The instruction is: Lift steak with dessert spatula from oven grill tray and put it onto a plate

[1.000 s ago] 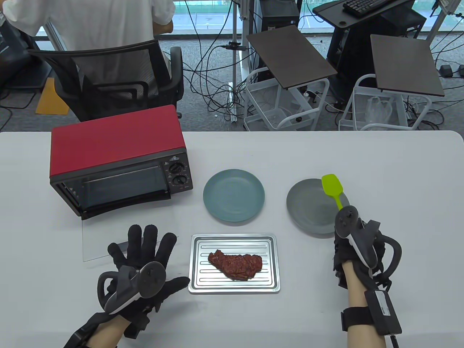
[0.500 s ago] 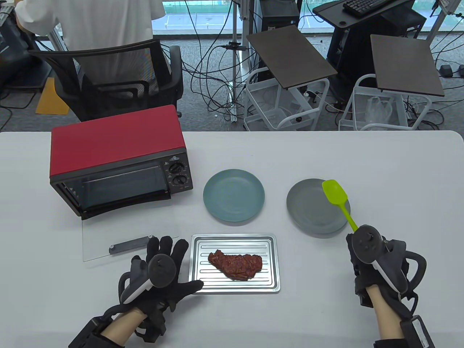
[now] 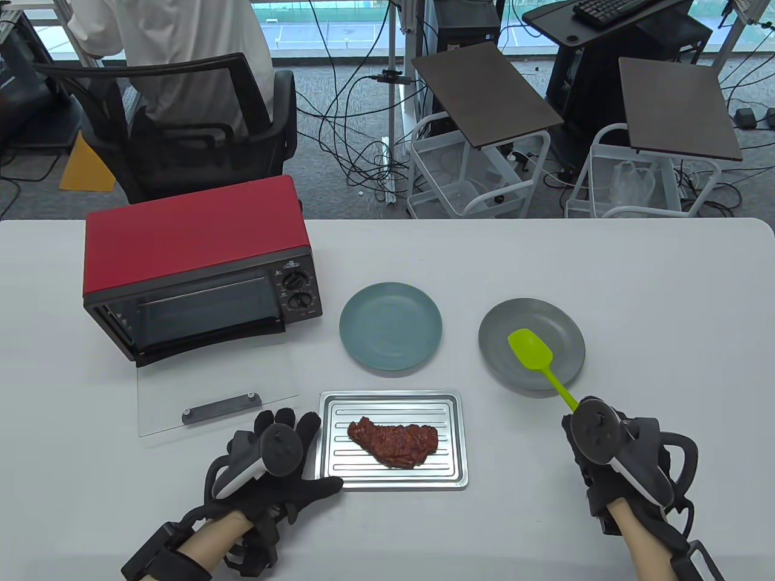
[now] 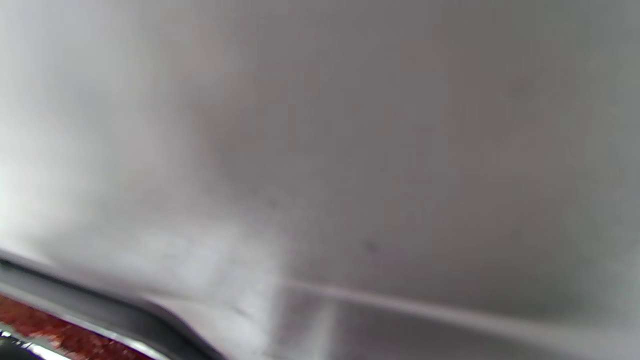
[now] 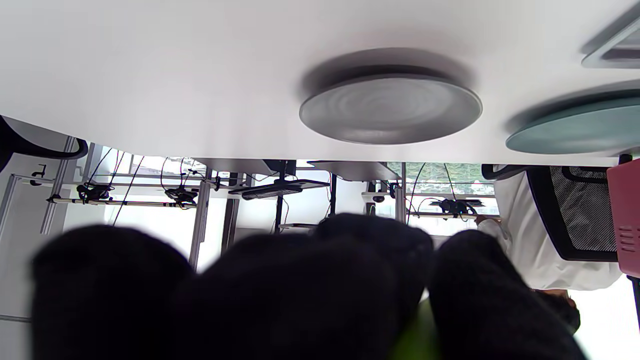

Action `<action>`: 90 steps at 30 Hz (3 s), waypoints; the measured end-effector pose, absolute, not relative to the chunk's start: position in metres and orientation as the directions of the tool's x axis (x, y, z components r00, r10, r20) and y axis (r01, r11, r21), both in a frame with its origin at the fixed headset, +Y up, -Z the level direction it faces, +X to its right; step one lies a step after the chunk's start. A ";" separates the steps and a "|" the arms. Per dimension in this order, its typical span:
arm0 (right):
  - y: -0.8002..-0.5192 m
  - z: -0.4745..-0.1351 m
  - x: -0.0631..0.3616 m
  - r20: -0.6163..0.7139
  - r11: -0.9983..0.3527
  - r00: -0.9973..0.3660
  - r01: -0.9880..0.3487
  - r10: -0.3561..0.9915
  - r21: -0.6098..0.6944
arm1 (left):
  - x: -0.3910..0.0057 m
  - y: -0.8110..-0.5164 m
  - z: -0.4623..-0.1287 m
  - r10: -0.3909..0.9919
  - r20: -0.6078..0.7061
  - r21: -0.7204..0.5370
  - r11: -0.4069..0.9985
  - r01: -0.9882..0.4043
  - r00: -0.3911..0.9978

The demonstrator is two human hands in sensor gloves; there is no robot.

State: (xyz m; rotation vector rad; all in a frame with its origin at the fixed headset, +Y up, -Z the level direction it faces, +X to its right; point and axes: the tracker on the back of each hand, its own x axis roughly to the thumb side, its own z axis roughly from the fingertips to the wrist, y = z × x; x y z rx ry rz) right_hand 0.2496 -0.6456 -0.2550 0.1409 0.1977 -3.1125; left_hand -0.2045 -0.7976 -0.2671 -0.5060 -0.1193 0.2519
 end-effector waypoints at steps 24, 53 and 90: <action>-0.678 -0.247 0.228 0.140 -0.995 -0.987 0.085 -0.079 0.043 | -0.201 -0.804 -0.267 0.204 0.060 -0.544 0.827 -0.139 0.977; -0.705 -0.269 0.188 0.395 -0.950 -0.907 0.239 -0.145 0.200 | -0.204 -0.803 -0.269 0.220 0.050 -0.559 0.814 -0.156 0.974; -0.732 -0.293 0.140 0.471 -0.966 -0.882 0.113 0.011 0.234 | -0.203 -0.803 -0.270 0.225 0.059 -0.572 0.806 -0.151 0.973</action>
